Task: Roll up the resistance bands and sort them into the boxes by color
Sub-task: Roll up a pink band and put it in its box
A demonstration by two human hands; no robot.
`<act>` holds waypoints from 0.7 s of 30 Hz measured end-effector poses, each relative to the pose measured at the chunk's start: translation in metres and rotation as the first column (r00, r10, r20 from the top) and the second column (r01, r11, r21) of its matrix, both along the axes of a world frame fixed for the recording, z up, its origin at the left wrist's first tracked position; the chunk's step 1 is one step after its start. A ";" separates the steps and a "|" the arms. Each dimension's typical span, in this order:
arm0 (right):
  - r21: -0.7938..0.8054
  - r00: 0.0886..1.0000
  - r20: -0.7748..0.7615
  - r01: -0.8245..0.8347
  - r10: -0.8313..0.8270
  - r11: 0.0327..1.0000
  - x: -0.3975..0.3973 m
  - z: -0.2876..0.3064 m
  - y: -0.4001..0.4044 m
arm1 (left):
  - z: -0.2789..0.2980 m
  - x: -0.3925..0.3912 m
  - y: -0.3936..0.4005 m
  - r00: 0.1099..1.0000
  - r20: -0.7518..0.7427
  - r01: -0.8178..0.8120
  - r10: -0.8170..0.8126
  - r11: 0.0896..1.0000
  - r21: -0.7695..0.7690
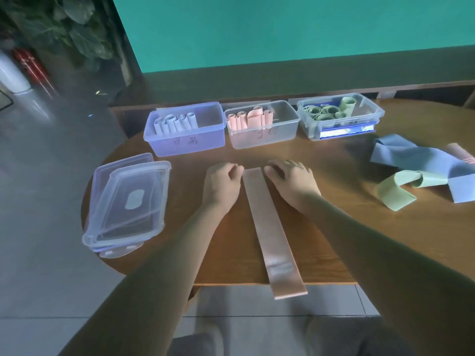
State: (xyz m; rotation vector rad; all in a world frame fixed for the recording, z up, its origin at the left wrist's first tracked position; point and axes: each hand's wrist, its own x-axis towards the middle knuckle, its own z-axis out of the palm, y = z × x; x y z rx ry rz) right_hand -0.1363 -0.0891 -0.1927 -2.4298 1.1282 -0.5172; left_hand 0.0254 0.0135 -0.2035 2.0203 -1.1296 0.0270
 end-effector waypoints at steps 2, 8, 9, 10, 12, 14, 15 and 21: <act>-0.024 0.999 -0.010 -0.054 0.054 0.998 0.015 0.000 -0.013 | -0.003 0.007 -0.012 0.995 0.078 0.064 -0.062 0.998 -0.022; 0.147 0.989 0.127 -0.099 0.080 0.984 0.040 -0.001 -0.040 | -0.001 0.018 -0.029 0.993 -0.091 0.076 -0.073 0.997 0.030; 0.198 0.982 0.178 -0.099 0.063 0.975 0.041 0.000 -0.042 | -0.001 0.020 -0.033 0.989 -0.130 0.071 -0.068 0.997 0.020; 0.230 0.971 0.233 -0.100 0.045 0.968 0.042 0.000 -0.045 | -0.001 0.021 -0.038 0.984 -0.168 0.063 -0.063 0.998 -0.004; 0.233 0.943 0.333 -0.086 0.004 0.969 0.044 0.002 -0.049 | 0.000 0.023 -0.049 0.973 -0.227 0.038 -0.052 0.997 -0.068; 0.211 0.914 0.402 -0.037 -0.052 0.977 0.047 0.004 -0.052 | 0.002 0.023 -0.057 0.963 -0.265 0.008 -0.043 0.991 -0.133; 0.212 0.903 0.422 -0.013 -0.080 0.977 0.049 0.005 -0.054 | 0.004 0.023 -0.060 0.959 -0.281 -0.006 -0.041 0.986 -0.164; 0.225 0.934 0.342 0.029 -0.106 0.974 0.042 0.011 -0.047 | 0.006 0.012 -0.040 0.973 -0.227 -0.008 -0.032 0.985 -0.172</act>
